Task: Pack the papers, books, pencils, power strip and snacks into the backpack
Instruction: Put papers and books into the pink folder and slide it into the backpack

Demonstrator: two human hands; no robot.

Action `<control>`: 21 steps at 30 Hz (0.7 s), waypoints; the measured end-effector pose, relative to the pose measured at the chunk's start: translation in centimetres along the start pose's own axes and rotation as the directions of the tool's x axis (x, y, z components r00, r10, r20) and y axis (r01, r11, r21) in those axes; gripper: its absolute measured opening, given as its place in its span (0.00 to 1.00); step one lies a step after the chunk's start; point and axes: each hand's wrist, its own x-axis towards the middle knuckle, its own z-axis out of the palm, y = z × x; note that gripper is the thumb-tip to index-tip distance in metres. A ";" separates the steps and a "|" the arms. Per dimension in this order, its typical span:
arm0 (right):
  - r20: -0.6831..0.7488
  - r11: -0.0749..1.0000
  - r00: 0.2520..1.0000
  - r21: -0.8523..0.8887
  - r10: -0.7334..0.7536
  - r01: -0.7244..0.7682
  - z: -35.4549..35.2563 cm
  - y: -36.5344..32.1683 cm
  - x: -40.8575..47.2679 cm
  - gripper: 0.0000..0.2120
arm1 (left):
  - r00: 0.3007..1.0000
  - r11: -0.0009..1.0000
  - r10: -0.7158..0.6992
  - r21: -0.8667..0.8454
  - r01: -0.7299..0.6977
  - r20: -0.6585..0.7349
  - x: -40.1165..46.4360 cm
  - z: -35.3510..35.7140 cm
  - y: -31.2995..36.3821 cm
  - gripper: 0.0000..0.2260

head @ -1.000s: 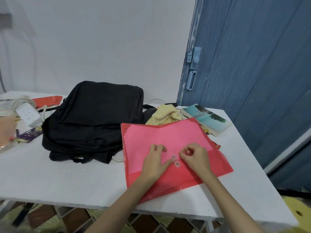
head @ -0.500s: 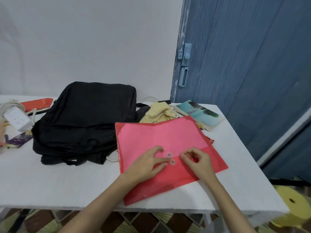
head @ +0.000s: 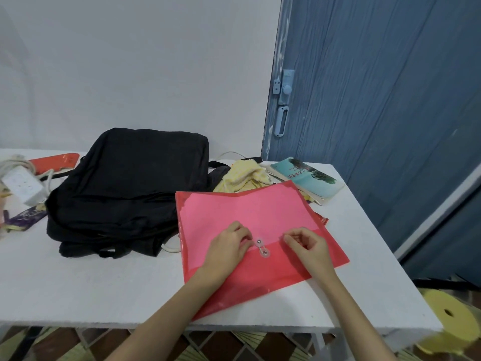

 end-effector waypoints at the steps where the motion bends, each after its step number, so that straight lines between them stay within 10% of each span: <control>1: -0.066 0.999 0.998 -0.032 -0.007 0.005 -0.3 -0.1 0.2 0.05 | 1.000 1.000 -0.018 0.011 0.018 -0.013 0.2 0.0 0.1 0.06; 5: -0.393 0.883 0.919 -0.442 -0.035 -0.156 -2.1 -0.8 1.2 0.11 | 0.990 0.986 -0.132 0.101 0.135 -0.042 1.0 -0.1 0.5 0.09; 9: -0.325 0.635 0.885 -0.616 0.335 -0.466 -3.7 -2.3 1.6 0.29 | 0.969 0.965 -0.245 0.090 0.246 -0.027 1.6 -0.4 0.5 0.13; 15: 0.097 0.887 0.895 -0.219 0.435 -0.407 -7.7 -5.0 2.7 0.12 | 0.940 0.914 -0.341 -0.245 0.325 -0.028 2.2 -3.1 -1.1 0.11; 21: 0.302 0.955 0.940 0.192 0.161 -0.225 -11.0 -8.4 3.2 0.17 | 0.895 0.944 -0.273 0.079 0.319 -0.351 1.4 -9.9 -3.3 0.29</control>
